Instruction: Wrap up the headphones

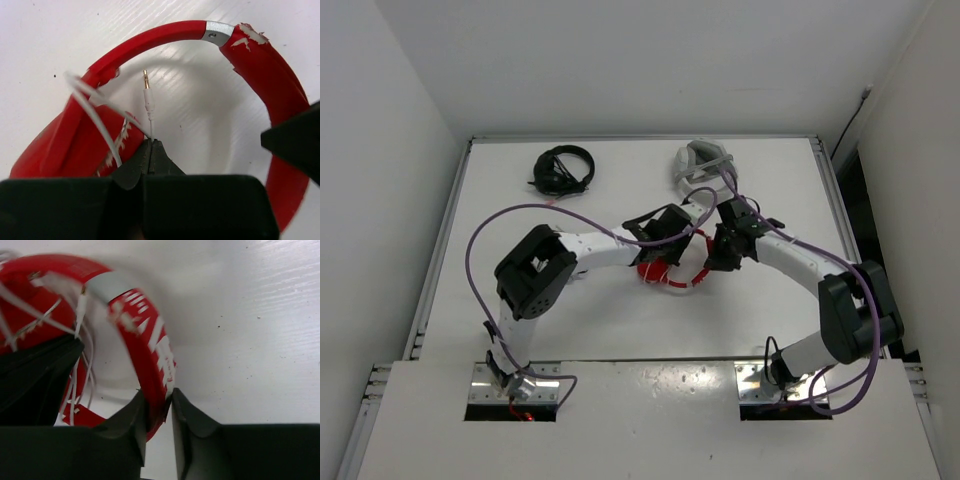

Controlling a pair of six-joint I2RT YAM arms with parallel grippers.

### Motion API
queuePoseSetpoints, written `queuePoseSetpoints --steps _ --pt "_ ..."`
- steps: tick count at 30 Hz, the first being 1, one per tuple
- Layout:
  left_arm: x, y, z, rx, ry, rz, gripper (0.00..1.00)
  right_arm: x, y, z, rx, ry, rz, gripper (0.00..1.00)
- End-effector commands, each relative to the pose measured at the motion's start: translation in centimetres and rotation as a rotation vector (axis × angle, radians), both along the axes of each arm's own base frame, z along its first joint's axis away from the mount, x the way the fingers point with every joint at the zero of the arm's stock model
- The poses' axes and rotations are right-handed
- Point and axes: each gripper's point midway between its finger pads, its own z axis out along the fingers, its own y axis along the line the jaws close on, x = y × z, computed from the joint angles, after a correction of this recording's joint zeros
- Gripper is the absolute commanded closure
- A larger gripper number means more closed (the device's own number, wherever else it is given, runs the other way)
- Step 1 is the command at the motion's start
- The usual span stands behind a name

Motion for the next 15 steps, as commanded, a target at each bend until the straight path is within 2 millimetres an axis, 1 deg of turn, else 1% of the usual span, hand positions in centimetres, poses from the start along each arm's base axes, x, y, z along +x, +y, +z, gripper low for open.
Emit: queuePoseSetpoints --steps 1,2,3,4,5,7,8,9,10,11,12,13,14,15 --pt "1.3 0.2 -1.1 0.009 -0.029 0.06 1.0 0.4 1.2 0.8 0.077 -0.027 -0.006 0.73" --pt "1.4 0.5 -1.8 0.026 -0.028 0.07 1.0 0.4 1.2 0.8 0.077 -0.027 -0.006 0.65" --pt "1.6 0.2 -1.5 0.019 -0.033 0.07 1.0 0.0 1.1 0.7 0.074 -0.018 -0.007 0.6" --pt "1.7 0.4 -1.9 0.031 -0.034 0.079 1.0 0.2 0.7 0.7 0.074 -0.018 -0.019 0.55" --pt "1.4 0.2 -1.9 0.035 -0.039 0.076 1.0 -0.1 0.7 0.4 0.075 -0.008 -0.029 0.44" --pt "1.6 0.4 -1.9 0.041 -0.047 0.086 1.0 0.1 0.1 1.2 0.081 -0.026 -0.046 0.34" --pt "1.3 0.1 -1.9 0.048 -0.053 0.069 1.0 -0.1 0.1 1.1 0.078 -0.016 -0.047 0.32" --pt "1.3 0.1 -1.9 0.048 -0.053 0.068 1.0 0.1 -0.2 1.5 0.082 -0.029 -0.056 0.3" --pt "1.3 0.2 -1.9 0.054 -0.057 0.061 1.0 0.1 -0.6 1.4 0.078 -0.02 -0.07 0.28" --pt "0.9 -0.2 -1.9 0.054 -0.058 0.05 1.0 0.3 -0.9 1.7 0.082 -0.031 -0.08 0.26" --pt "0.9 -0.2 -1.9 0.059 -0.062 0.044 0.96 1.1 -1.0 2.7 0.088 -0.064 -0.077 0.26" --pt "0.7 -0.3 -1.9 0.053 -0.055 0.034 0.92 1.0 -1.5 2.6 0.084 -0.055 -0.093 0.26" --pt "0.5 -1.3 -1.4 0.034 -0.061 0.004 0.79 1.9 -1.6 3.8 0.09 -0.092 -0.092 0.26" --pt "0.4 -1.5 -0.6 0.014 -0.064 -0.007 0.79 1.9 -1.6 4.2 0.087 -0.1 -0.081 0.26"
